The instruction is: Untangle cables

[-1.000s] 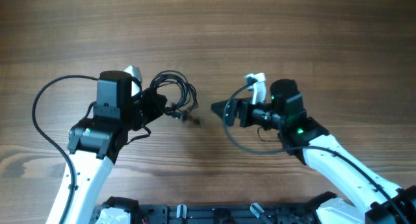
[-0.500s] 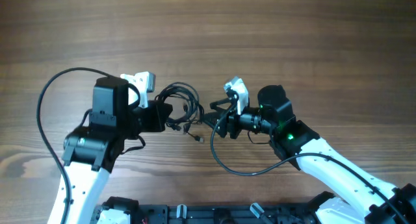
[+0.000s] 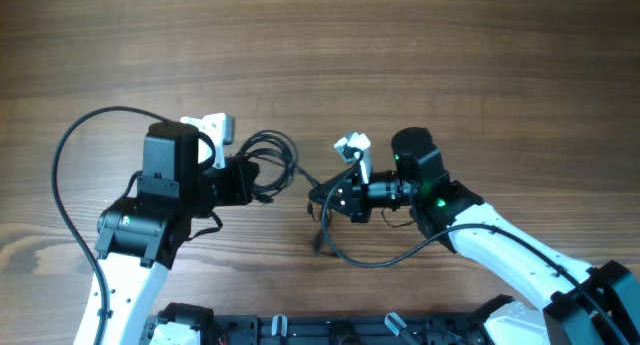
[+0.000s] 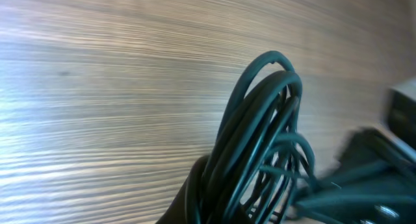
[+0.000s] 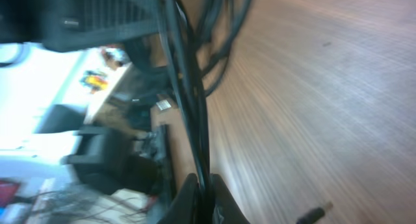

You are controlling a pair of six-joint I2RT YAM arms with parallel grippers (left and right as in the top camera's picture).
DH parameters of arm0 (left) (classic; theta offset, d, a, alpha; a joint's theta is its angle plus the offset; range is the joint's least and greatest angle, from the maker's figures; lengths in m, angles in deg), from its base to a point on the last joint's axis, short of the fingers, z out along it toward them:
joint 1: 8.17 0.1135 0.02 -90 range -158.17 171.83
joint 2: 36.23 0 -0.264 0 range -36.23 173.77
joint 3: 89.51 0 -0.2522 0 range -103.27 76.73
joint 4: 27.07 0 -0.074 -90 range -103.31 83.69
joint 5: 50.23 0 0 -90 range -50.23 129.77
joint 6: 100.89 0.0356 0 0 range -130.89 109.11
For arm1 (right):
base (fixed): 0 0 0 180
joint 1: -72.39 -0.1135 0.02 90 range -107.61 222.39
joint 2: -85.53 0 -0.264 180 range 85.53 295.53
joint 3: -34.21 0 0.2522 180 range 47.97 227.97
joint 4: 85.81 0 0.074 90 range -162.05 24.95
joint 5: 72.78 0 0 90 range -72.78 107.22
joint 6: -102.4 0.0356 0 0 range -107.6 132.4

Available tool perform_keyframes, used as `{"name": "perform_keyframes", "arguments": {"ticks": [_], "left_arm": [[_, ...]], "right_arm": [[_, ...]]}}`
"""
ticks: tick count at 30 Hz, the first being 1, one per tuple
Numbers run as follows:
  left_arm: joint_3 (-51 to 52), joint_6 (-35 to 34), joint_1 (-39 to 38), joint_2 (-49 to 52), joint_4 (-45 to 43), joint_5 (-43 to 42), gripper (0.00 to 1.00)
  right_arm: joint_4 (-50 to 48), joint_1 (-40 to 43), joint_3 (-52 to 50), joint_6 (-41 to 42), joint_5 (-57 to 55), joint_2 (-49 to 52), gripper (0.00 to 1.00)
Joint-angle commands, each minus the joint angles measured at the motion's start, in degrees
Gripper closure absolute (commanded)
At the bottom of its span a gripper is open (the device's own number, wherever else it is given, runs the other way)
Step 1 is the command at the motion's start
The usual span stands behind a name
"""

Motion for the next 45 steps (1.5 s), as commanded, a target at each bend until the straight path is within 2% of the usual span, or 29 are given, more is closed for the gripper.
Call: {"name": "perform_keyframes", "arguments": {"ticks": [1, 7, 10, 14, 16, 20, 21, 23, 29, 30, 32, 33, 36, 38, 41, 45], "left_arm": [[-0.2, -4.7, 0.6, -0.6, -0.5, 11.9, 0.96], [-0.2, -7.5, 0.6, 0.1, -0.7, 9.0, 0.96], [-0.2, -7.4, 0.6, 1.0, -1.5, 6.2, 0.96], [-0.2, -7.5, 0.6, 1.9, -5.3, 0.9, 0.96], [-0.2, -10.1, 0.6, 1.9, -8.7, 1.4, 0.96], [-0.2, -10.2, 0.6, 1.9, -10.7, 1.7, 0.96], [-0.2, -10.2, 0.6, 1.9, -10.6, 1.6, 0.96], [-0.2, -10.2, 0.6, 1.9, -10.0, 1.6, 0.96], [-0.2, -10.8, 0.6, 2.0, -14.6, 1.6, 0.96], [-0.2, -9.9, 0.6, 2.0, -15.5, 1.6, 0.96], [-0.2, -7.4, 0.6, 2.0, -16.3, 1.3, 0.96], [-0.2, -4.2, 0.6, 2.0, -16.2, 0.3, 0.96], [-0.2, 6.8, 0.6, 2.0, -15.5, -4.7, 0.96], [-0.2, 15.8, 0.6, 2.0, -13.9, -11.2, 0.96], [-0.2, 22.9, 0.6, 2.0, -12.3, -18.7, 0.96], [-0.2, 30.5, 0.6, 2.9, -12.1, -27.2, 0.96]], "right_arm": [[-0.9, 2.3, 0.0, 6.0, 12.3, 0.7, 0.95], [-17.6, 2.4, 0.0, 20.6, 18.0, 0.7, 0.96], [-22.7, 2.4, 0.0, 21.3, 17.6, 0.7, 0.95], [-22.8, 2.4, 0.0, 21.3, 15.2, 0.7, 0.95], [-21.7, 1.7, 0.0, 21.3, 15.2, 0.7, 0.96], [-21.3, 0.6, 0.0, 21.1, 13.4, 0.7, 0.95], [-21.3, 0.6, 0.0, 21.1, 12.2, 0.7, 0.89], [-21.3, 0.6, 0.0, 21.3, 10.4, 0.7, 0.85], [-20.8, -2.7, 0.0, 20.9, 10.6, 0.7, 0.85], [-20.6, -3.2, 0.0, 20.1, 10.6, 0.7, 0.78], [-18.8, -3.2, 0.0, 16.0, 10.6, 0.7, 0.41], [-16.5, -2.5, 0.0, 13.4, 10.6, 0.7, 0.00], [-9.2, 2.6, 0.0, 11.3, 12.0, 0.7, 0.00], [-5.4, 8.3, 0.0, 6.4, 15.6, 0.7, 0.00], [-4.0, 16.1, 0.0, 2.6, 18.9, 0.7, 0.00], [-7.2, 19.5, 0.0, 2.9, 20.9, 0.7, 0.01]]}}
